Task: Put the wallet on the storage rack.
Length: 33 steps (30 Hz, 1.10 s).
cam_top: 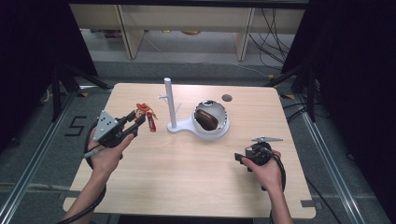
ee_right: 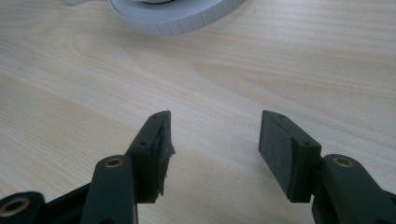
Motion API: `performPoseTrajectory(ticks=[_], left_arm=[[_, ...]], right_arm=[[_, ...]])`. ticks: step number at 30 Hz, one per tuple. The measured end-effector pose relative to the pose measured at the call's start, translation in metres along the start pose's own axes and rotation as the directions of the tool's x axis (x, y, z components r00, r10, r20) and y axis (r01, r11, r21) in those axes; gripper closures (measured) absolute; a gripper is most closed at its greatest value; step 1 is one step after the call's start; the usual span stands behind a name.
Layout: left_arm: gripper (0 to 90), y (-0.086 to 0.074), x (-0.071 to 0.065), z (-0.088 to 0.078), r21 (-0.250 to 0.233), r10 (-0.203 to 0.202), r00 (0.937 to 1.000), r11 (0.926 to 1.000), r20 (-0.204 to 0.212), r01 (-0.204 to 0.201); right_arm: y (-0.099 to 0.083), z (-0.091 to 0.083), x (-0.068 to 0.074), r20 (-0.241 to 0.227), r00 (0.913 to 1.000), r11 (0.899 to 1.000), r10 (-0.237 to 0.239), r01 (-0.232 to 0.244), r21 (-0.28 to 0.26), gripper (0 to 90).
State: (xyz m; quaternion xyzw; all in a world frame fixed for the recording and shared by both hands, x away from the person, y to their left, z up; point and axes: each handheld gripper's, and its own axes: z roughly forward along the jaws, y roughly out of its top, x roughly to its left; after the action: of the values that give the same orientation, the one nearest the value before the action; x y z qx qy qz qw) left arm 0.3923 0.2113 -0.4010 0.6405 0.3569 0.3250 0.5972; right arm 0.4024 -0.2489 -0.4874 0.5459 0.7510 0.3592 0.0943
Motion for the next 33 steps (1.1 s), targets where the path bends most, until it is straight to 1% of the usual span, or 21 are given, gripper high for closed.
performPoseTrajectory(ticks=[1, 2, 3, 4, 5, 6, 10, 13, 16, 17, 18, 20, 21, 22, 23, 24, 27, 28, 33], left_arm=[[66.1, 0.000, 0.000, 0.000, 0.000, 0.001, 1.0000, 1.0000, 0.001, -0.001], [66.1, 0.001, 0.000, 0.001, -0.002, 0.000, 1.0000, 1.0000, 0.002, 0.000], [66.1, 0.002, 0.000, 0.002, -0.003, 0.001, 1.0000, 1.0000, 0.002, -0.001], [66.1, 0.002, 0.001, 0.002, -0.004, 0.001, 1.0000, 1.0000, 0.001, -0.001], [66.0, 0.003, 0.001, 0.003, -0.003, 0.001, 1.0000, 1.0000, 0.002, -0.001], [66.1, 0.003, 0.001, 0.004, -0.002, 0.006, 1.0000, 1.0000, 0.003, -0.006], [66.1, 0.005, 0.001, 0.009, 0.003, 0.006, 1.0000, 1.0000, 0.005, -0.006], [66.1, 0.005, 0.002, 0.013, 0.004, 0.004, 1.0000, 1.0000, 0.006, -0.004], [66.0, 0.006, 0.001, 0.017, 0.006, 0.005, 1.0000, 1.0000, 0.008, -0.005], [66.0, 0.006, 0.001, 0.017, 0.006, 0.007, 0.9999, 1.0000, 0.010, -0.007], [66.0, 0.006, 0.000, 0.018, 0.006, 0.003, 0.9999, 1.0000, 0.010, -0.003], [66.0, 0.007, 0.001, 0.020, 0.004, 0.004, 0.9999, 1.0000, 0.012, -0.004], [66.1, 0.008, 0.001, 0.021, 0.004, 0.006, 0.9999, 1.0000, 0.011, -0.006], [66.0, 0.009, 0.001, 0.022, 0.004, 0.004, 0.9999, 1.0000, 0.012, -0.004], [66.0, 0.010, 0.001, 0.023, 0.002, 0.007, 0.9999, 1.0000, 0.012, -0.007], [66.0, 0.011, 0.001, 0.024, 0.002, 0.009, 0.9999, 1.0000, 0.010, -0.009], [66.0, 0.013, 0.002, 0.027, 0.000, 0.009, 0.9999, 1.0000, 0.011, -0.009], [66.1, 0.013, 0.002, 0.028, 0.001, 0.010, 0.9999, 0.9999, 0.009, -0.010], [66.1, 0.015, 0.003, 0.034, -0.003, 0.011, 0.9999, 0.9999, 0.010, -0.011]], right_arm=[[0.000, 0.000, 0.000, 0.000, 1.0000, 1.000, 0.000, 0.000, -0.002, 45.0], [0.000, 0.001, 0.000, 0.013, 0.9999, 1.000, 0.002, -0.002, -0.001, 45.0], [-0.001, 0.000, 0.002, 0.012, 0.9996, 1.000, 0.024, -0.024, 0.012, 45.0], [-0.001, 0.000, 0.002, 0.019, 0.9997, 1.000, 0.014, -0.014, 0.008, 45.0], [-0.001, 0.001, 0.001, 0.009, 0.9999, 1.000, 0.004, -0.004, 0.002, 44.9], [-0.001, 0.001, 0.001, 0.010, 0.9999, 1.000, 0.005, -0.005, 0.003, 44.9], [-0.001, 0.001, 0.001, 0.010, 0.9999, 1.000, 0.004, -0.004, 0.002, 44.9], [-0.001, 0.001, 0.000, 0.024, 0.9997, 1.000, -0.002, 0.002, 0.003, 44.8], [-0.001, 0.000, 0.000, 0.012, 0.9999, 1.000, -0.001, 0.001, 0.002, 44.7], [-0.001, 0.001, 0.000, 0.019, 0.9998, 1.000, 0.002, -0.002, -0.007, 44.7], [-0.003, 0.005, 0.000, -0.001, 1.0000, 0.998, 0.009, -0.009, -0.063, 44.7], [-0.003, 0.005, 0.000, -0.004, 0.9999, 0.998, 0.014, -0.014, -0.065, 44.7], [-0.003, 0.005, 0.000, -0.001, 0.9999, 0.998, 0.014, -0.014, -0.065, 44.7], [-0.001, 0.001, -0.002, -0.050, 0.9988, 1.000, 0.004, -0.004, -0.010, 44.7], [-0.002, 0.003, -0.001, -0.033, 0.9994, 1.000, 0.009, -0.010, -0.028, 44.7], [-0.001, 0.002, -0.002, -0.049, 0.9988, 1.000, 0.006, -0.007, -0.013, 44.6], [-0.001, 0.002, -0.002, -0.049, 0.9988, 1.000, 0.006, -0.007, -0.017, 44.6], [-0.001, 0.001, -0.002, -0.050, 0.9988, 1.000, 0.004, -0.005, -0.009, 44.6], [-0.001, 0.001, -0.003, -0.052, 0.9987, 1.000, 0.001, -0.001, -0.009, 44.5]])
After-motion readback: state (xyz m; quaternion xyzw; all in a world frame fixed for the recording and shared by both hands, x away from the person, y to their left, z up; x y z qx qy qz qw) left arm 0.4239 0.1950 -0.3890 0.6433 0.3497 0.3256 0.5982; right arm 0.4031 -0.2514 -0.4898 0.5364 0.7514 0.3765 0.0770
